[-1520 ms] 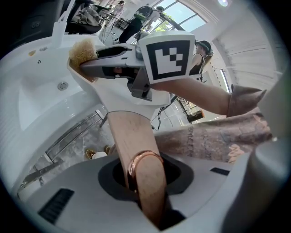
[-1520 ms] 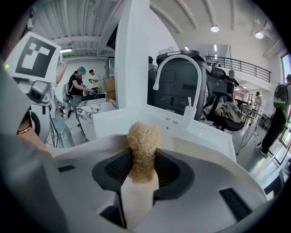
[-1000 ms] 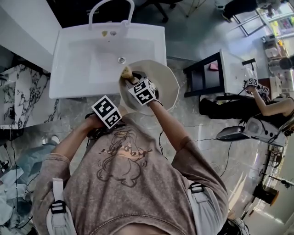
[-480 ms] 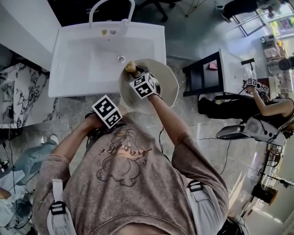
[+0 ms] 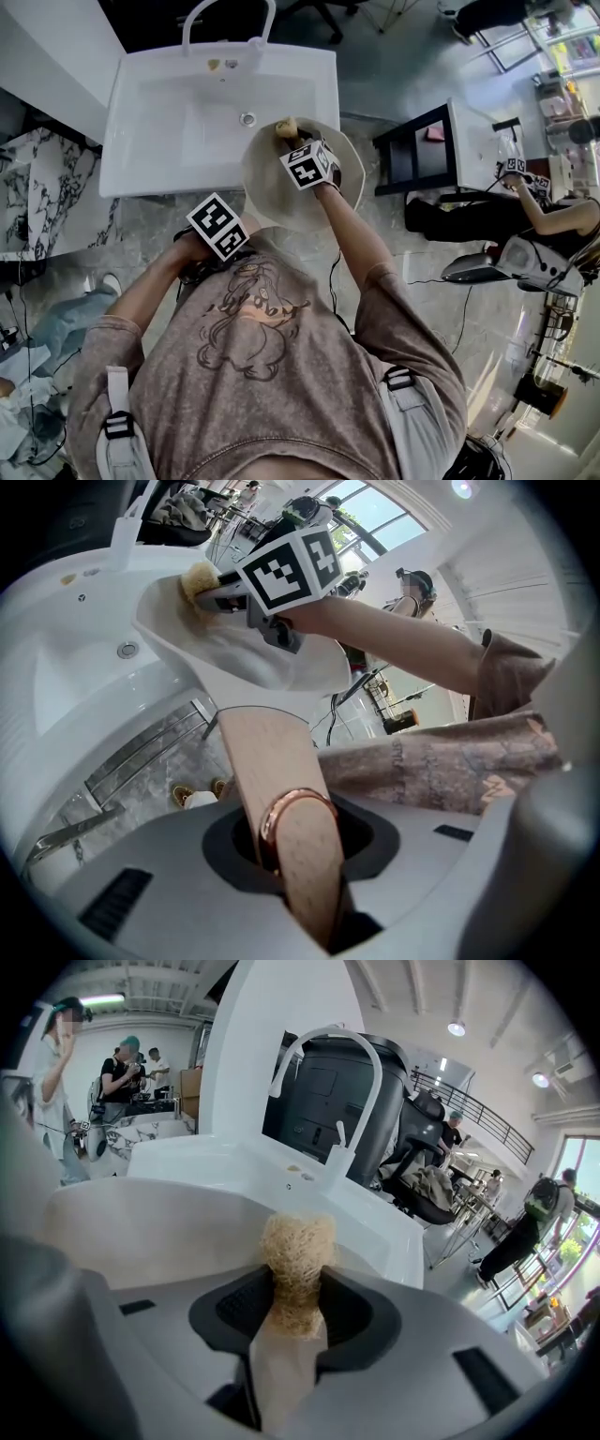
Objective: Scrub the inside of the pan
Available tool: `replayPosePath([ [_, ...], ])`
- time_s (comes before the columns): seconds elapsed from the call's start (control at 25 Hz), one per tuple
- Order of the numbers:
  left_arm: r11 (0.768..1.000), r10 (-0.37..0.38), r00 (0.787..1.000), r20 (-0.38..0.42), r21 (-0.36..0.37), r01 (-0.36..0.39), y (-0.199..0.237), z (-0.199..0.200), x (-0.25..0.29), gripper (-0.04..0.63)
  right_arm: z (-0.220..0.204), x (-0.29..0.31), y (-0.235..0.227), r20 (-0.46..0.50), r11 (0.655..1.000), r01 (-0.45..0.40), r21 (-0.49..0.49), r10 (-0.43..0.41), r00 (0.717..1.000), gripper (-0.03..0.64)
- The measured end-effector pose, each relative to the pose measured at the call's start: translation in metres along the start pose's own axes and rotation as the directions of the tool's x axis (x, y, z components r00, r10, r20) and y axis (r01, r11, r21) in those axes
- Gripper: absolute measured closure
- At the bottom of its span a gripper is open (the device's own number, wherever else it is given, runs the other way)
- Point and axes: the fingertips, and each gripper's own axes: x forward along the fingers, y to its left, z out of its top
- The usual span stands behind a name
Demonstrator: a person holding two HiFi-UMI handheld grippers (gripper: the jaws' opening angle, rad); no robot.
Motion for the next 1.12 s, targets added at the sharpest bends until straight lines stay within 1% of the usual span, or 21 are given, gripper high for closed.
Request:
replayPosePath([
  [0.2,1.000,0.002,1.000,0.009,-0.011,-0.002,0.000,-0.001,0.001,0.494,-0.006,-0.002,-0.011,-0.020,1.000,0.025,-0.015,-0.026,0.999,0.457],
  [0.44,1.000,0.002,0.999,0.032,-0.028,-0.001,0.000,0.000,0.003,0.500,-0.013,-0.008,-0.020,-0.068,0.995,0.031,-0.093,-0.038,0.997,0.457],
  [0.6,0.999,0.006,0.999,0.041,-0.034,-0.005,0.000,-0.001,0.003,0.500,-0.021,-0.015,-0.025,-0.119,0.988,0.020,-0.156,-0.039,0.992,0.457],
  [0.92,0.999,0.001,0.999,0.045,-0.040,0.001,-0.001,-0.001,0.004,0.500,-0.037,-0.030,-0.041,-0.174,0.980,0.007,-0.199,-0.042,0.984,0.457],
  [1.04,0.999,0.001,0.999,0.046,-0.044,0.001,-0.001,-0.002,0.004,0.500,-0.046,-0.037,-0.045,-0.208,0.975,-0.013,-0.223,-0.035,0.977,0.457],
  [1.12,0.999,0.000,0.999,0.046,-0.045,0.002,-0.001,-0.001,0.003,0.500,-0.048,-0.041,-0.046,-0.215,0.970,-0.039,-0.241,-0.014,0.976,0.457],
])
